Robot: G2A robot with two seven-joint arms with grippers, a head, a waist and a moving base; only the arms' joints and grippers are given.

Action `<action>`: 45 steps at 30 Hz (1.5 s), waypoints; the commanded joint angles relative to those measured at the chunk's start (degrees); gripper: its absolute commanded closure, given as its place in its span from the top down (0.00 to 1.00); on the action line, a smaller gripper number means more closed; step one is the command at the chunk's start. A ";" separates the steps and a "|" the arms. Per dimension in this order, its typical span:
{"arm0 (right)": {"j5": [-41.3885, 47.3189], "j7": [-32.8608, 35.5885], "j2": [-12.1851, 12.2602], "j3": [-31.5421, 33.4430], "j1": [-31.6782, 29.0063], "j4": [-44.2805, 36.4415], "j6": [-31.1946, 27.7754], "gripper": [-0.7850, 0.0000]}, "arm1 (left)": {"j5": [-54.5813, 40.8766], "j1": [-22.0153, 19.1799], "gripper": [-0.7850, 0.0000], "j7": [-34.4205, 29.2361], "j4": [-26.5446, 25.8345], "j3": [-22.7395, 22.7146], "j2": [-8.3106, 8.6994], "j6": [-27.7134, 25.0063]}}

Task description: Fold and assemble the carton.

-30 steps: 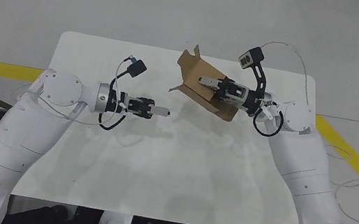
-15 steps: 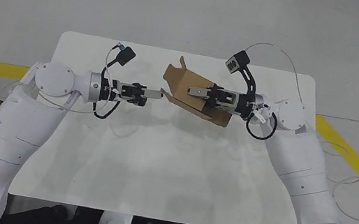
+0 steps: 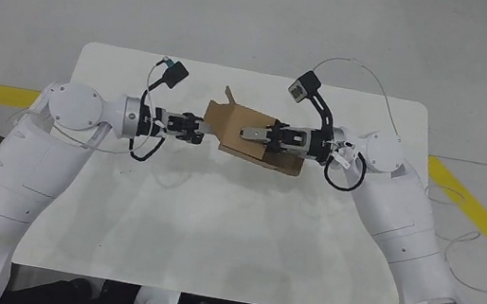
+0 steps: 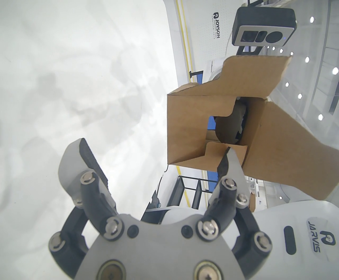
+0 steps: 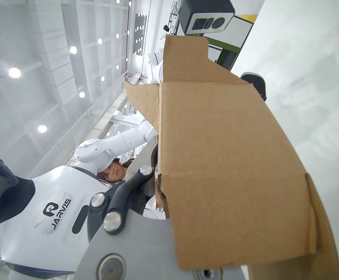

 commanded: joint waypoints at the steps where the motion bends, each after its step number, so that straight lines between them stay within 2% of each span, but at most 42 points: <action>1: 0.11 0.11 -0.09 -0.18 0.20 0.29 -0.12 0.00 | -0.14 0.03 1.00 -0.09 -0.15 0.05 -0.01 -0.03; 29: -0.13 -0.27 -0.45 -0.27 0.53 1.92 -0.39 0.00 | 0.00 0.53 1.00 -0.81 -1.59 0.10 0.16 0.34; 39: -1.04 1.71 0.02 0.43 -0.19 1.88 1.23 0.00 | 1.18 1.04 1.00 1.20 1.86 -2.88 0.80 0.39; 45: -0.41 6.66 -0.02 -0.99 -0.31 0.89 3.74 0.00 | 2.02 0.67 1.00 3.14 4.18 -4.51 1.09 0.91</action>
